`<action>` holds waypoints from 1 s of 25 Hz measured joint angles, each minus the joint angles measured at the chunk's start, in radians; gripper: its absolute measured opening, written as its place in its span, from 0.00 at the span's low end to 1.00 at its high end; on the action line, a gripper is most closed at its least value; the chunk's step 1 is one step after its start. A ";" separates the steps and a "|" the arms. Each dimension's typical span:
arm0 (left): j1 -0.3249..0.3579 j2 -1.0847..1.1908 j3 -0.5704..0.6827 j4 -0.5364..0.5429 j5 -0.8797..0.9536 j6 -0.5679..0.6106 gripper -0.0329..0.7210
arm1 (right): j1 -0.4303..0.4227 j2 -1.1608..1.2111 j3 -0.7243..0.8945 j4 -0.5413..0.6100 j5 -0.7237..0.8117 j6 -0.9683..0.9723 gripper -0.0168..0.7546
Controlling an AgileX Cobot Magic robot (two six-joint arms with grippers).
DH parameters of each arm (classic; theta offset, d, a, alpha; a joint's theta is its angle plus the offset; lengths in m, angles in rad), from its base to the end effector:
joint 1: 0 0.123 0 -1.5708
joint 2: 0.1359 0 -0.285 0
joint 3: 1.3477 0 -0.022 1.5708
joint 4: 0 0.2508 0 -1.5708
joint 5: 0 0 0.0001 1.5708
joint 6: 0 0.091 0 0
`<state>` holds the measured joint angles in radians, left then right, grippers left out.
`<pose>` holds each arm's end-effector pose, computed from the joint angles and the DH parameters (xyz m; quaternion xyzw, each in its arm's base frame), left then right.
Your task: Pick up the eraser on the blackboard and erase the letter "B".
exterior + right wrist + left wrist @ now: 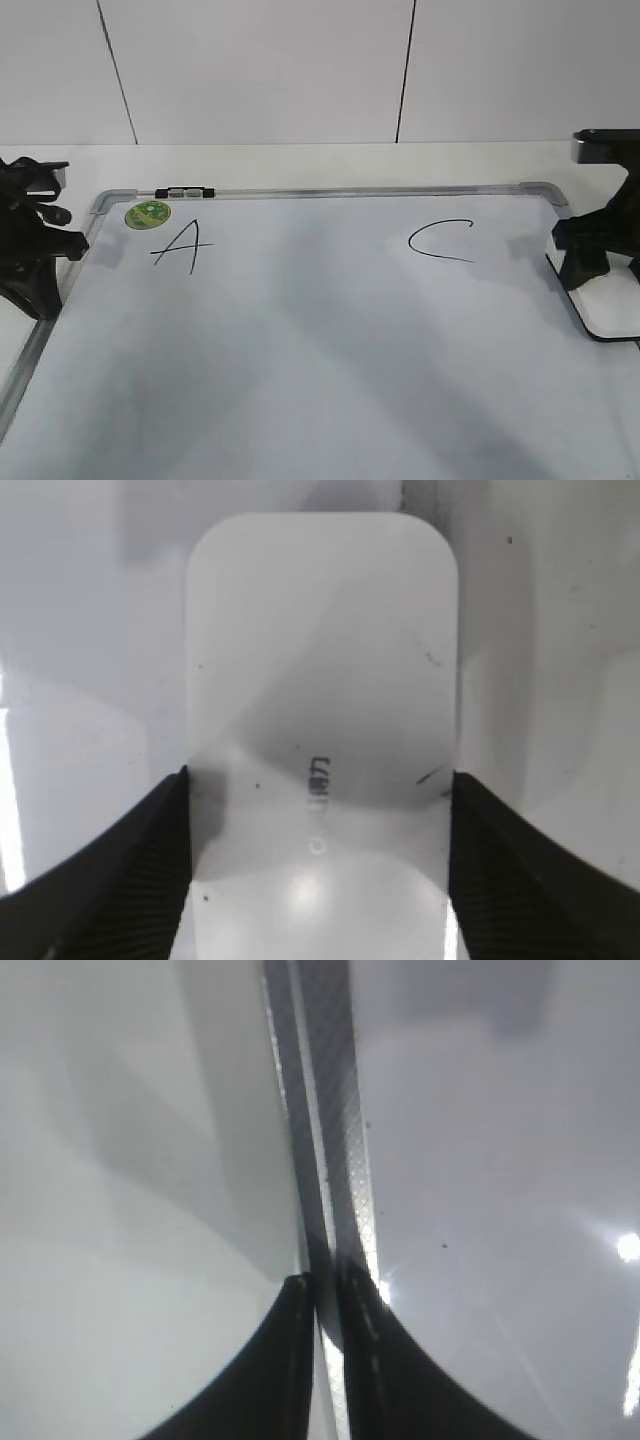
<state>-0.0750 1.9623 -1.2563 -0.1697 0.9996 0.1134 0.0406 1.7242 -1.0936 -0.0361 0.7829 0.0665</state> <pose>0.3547 -0.0396 0.1517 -0.0464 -0.9962 0.0706 0.0224 0.3291 0.0110 0.1970 0.0017 0.9924 -0.0077 0.1225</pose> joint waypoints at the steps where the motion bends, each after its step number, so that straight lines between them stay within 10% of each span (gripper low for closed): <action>1: 0.000 0.000 0.000 0.000 0.000 0.000 0.10 | 0.000 0.000 0.000 0.009 0.000 -0.012 0.76; 25: 0.000 0.000 0.000 0.000 0.002 0.004 0.11 | 0.000 0.000 0.000 0.044 0.003 -0.066 0.76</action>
<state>-0.0750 1.9623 -1.2563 -0.1697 1.0012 0.1173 0.0406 1.7242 -1.0936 0.0079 0.7860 0.0000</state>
